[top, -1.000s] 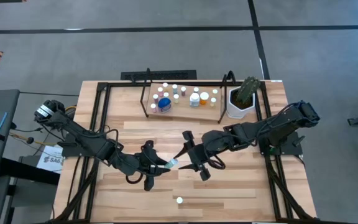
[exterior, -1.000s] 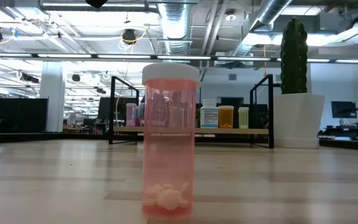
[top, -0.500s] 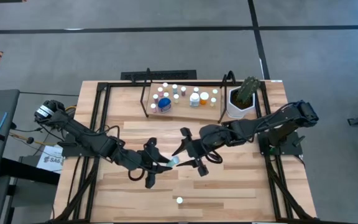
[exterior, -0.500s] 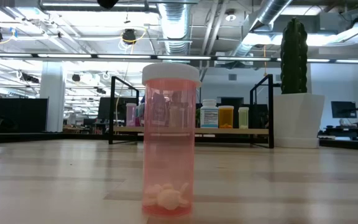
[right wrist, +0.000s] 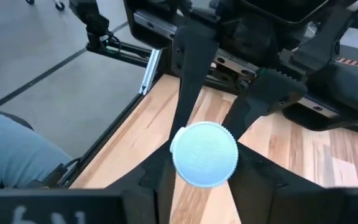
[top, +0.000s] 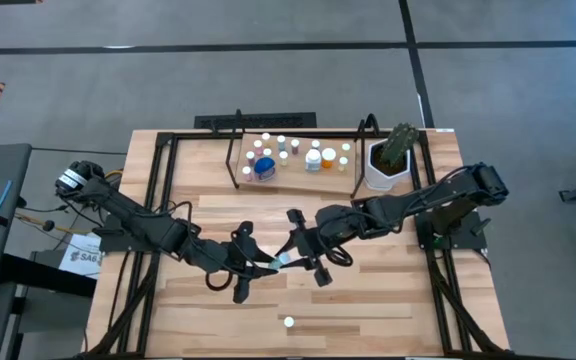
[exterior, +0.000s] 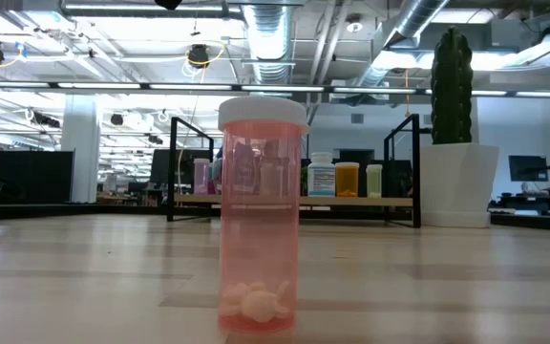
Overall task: Pick and place medicine bottles onto shelf by color
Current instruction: Put the blue pill bottle on the shelf
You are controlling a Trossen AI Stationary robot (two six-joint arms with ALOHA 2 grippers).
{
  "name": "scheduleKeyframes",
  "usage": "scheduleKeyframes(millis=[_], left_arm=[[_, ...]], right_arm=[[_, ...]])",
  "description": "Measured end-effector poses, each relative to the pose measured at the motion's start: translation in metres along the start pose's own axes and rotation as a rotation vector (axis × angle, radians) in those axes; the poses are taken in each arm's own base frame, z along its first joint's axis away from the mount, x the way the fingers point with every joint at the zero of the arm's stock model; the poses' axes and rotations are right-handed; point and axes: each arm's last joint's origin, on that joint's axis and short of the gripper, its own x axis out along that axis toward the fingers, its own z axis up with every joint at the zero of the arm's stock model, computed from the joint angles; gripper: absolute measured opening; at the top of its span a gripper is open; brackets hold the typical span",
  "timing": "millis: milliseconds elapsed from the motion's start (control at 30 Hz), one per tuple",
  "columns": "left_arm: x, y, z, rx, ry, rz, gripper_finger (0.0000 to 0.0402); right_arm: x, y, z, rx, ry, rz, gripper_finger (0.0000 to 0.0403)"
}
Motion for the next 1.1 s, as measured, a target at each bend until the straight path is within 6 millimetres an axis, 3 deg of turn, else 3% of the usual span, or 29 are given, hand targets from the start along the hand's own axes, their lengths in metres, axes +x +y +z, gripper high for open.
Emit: scheduleKeyframes(millis=[433,600,833,1000,1100], left_arm=[[0.0,0.001,0.0,-0.004,-0.005,0.027,0.0083],[0.0,0.001,0.003,-0.049,-0.044,0.06,0.01],[0.0,0.004,0.001,-0.05,-0.038,0.098,0.0167],[0.0,0.007,0.0,-0.055,-0.035,0.151,0.02],[0.0,0.01,-0.004,-0.09,-0.015,0.187,0.0206]], right_arm=[[-0.001,0.001,0.0,0.012,0.001,0.002,0.0113],[-0.013,-0.009,0.004,0.059,0.008,-0.023,0.0115],[-0.047,-0.041,0.0,0.173,0.103,-0.122,0.0119],[-0.059,-0.076,-0.02,0.255,0.238,-0.222,0.012],[-0.053,-0.106,-0.041,0.34,0.318,-0.291,0.012]])
